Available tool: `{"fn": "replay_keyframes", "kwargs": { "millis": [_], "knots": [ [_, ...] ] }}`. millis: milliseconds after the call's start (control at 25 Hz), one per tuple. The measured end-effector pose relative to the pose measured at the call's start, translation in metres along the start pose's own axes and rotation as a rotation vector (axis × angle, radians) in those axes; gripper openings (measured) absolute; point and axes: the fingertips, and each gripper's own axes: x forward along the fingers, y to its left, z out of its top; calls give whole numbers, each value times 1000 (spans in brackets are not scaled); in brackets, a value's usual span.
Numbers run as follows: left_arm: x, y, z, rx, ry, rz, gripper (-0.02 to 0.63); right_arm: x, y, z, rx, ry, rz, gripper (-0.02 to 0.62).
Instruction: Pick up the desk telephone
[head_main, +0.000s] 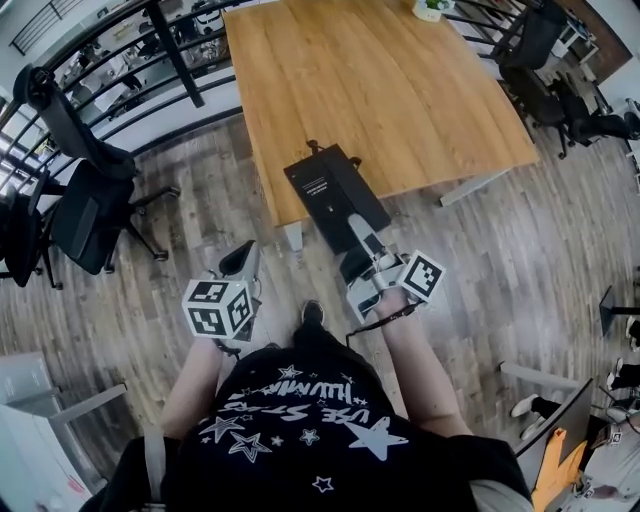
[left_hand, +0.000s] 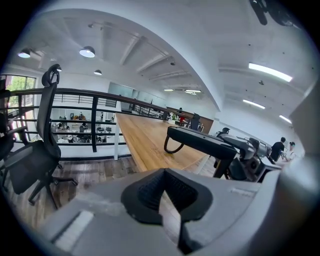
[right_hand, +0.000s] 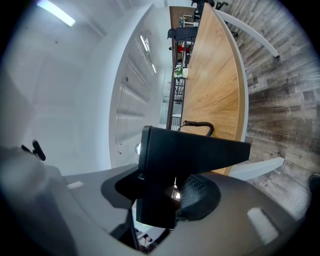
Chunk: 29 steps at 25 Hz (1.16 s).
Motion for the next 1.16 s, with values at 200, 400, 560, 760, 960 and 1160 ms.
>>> {"fn": "replay_keyframes", "kwargs": {
  "millis": [200, 400, 560, 760, 960, 1160],
  "knots": [
    [-26, 6, -10, 0, -10, -16, 2, -15, 6, -27, -21, -20, 0, 195],
    [-54, 9, -28, 3, -10, -32, 2, -33, 11, -57, -5, -52, -4, 195],
    [-73, 6, -34, 11, -6, -49, 2, -46, 21, -74, 2, -73, -10, 195],
    [-91, 0, -45, 16, -5, -69, 2, -67, 27, -91, -4, -96, -13, 195],
    [-101, -6, -56, 23, 0, -87, 2, -84, 29, -105, -10, -109, -19, 195],
    [-111, -9, -52, 32, -7, -105, 2, -88, 39, -114, -8, -123, -12, 195]
  ]
}}
